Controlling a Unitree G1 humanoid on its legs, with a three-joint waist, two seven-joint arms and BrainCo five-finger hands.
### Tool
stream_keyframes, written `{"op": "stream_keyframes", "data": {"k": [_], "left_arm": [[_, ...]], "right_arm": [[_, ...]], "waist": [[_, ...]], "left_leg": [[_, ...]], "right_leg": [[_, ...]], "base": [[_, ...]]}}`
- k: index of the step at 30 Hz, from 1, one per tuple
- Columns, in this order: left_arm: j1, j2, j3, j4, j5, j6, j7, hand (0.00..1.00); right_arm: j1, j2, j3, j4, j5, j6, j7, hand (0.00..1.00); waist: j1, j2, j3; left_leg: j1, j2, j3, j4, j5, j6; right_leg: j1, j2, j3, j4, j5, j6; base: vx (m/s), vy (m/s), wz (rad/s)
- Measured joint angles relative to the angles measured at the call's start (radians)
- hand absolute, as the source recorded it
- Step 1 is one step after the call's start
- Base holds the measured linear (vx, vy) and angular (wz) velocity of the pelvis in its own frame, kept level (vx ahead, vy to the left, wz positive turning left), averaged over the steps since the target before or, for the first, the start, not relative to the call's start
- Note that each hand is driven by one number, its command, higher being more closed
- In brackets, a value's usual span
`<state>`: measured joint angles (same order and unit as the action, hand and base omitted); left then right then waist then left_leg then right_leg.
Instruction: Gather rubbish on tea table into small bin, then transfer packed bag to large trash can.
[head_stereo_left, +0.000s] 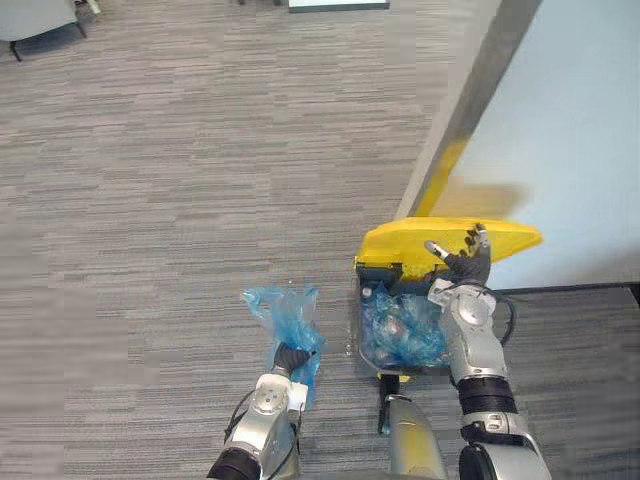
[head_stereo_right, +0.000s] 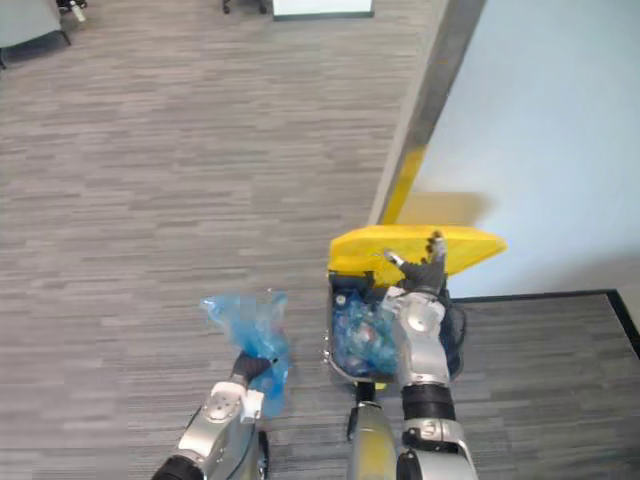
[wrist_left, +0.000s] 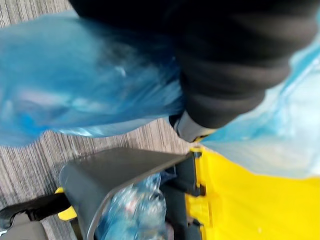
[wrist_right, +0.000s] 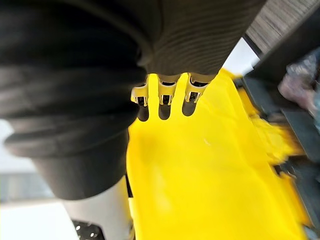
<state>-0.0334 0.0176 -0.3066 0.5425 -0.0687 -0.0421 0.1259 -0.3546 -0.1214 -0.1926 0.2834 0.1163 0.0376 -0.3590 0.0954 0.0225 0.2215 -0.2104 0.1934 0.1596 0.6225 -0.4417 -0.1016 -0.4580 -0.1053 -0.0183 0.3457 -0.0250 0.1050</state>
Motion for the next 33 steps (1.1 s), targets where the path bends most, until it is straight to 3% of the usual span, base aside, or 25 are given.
{"op": "stream_keyframes", "data": {"k": [6,14,21,33], "left_arm": [[-0.008,0.014,-0.072,-0.188,-0.057,-0.002,-0.002,1.00],[-0.089,0.038,-0.154,-0.450,-0.165,-0.041,0.000,1.00],[-0.226,0.027,-0.262,-0.518,-0.213,-0.041,0.000,1.00],[-0.348,-0.003,-0.302,-0.518,-0.229,-0.041,0.008,1.00]], "right_arm": [[-0.086,-0.042,0.004,0.007,0.002,-0.011,0.013,0.00],[-0.190,-0.083,0.003,0.023,0.006,-0.042,0.029,0.00],[-0.219,-0.083,0.001,0.092,0.016,-0.046,0.035,0.00],[-0.339,-0.074,-0.023,0.173,0.002,-0.039,0.016,0.00]], "waist": [[-0.015,-0.011,0.013],[-0.033,-0.012,0.014],[-0.040,-0.015,0.035],[-0.065,-0.016,0.039]], "left_leg": [[-0.004,0.009,0.000,-0.001,0.002,-0.006],[-0.032,0.002,-0.003,0.015,0.006,-0.014],[-0.037,-0.011,-0.004,0.023,-0.007,0.006],[-0.047,-0.016,0.028,0.027,-0.007,0.005]], "right_leg": [[-0.010,0.013,-0.001,0.004,0.007,-0.008],[-0.032,0.007,-0.002,0.019,0.006,-0.011],[-0.034,-0.007,0.003,0.020,0.005,-0.011],[-0.071,-0.005,0.029,0.031,0.004,-0.013]], "base": [[0.01,-0.010,-0.05],[0.01,0.006,0.03],[0.00,0.006,0.01],[0.01,0.008,-0.05]]}}
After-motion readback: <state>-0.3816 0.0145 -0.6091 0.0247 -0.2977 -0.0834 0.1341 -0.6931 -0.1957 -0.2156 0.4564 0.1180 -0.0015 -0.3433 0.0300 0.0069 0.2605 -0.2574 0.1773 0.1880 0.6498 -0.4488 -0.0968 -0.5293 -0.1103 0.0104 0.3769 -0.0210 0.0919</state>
